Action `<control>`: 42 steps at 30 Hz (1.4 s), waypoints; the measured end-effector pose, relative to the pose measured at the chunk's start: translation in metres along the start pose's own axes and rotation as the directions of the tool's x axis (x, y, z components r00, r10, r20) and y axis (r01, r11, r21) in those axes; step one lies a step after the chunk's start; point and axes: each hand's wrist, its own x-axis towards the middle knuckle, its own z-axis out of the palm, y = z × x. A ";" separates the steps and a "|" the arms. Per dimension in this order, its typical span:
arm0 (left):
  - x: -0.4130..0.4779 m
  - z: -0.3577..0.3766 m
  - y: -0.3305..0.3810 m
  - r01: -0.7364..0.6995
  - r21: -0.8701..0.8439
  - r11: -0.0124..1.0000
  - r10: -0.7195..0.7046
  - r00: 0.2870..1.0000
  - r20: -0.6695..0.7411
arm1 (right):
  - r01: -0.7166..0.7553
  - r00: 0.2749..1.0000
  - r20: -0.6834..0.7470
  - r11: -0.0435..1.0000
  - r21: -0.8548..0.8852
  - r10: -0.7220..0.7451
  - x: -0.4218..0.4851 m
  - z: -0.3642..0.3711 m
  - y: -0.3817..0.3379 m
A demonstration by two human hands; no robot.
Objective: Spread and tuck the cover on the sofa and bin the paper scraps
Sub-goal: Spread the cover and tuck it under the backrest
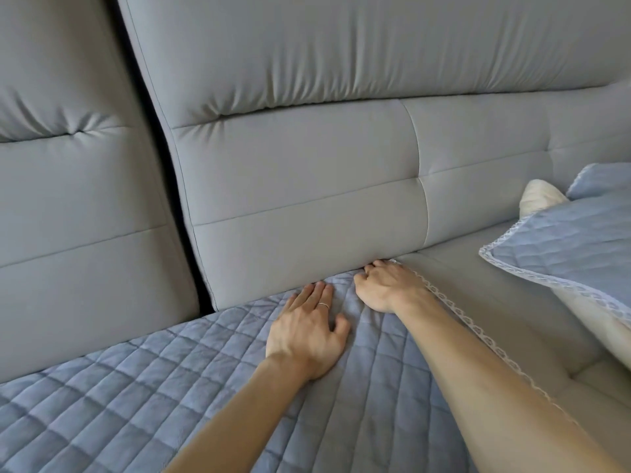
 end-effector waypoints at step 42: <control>-0.032 -0.026 0.081 0.281 0.113 0.953 -0.281 0.960 -0.019 | -0.127 0.903 -0.388 0.977 0.170 0.185 -0.255 0.028 0.084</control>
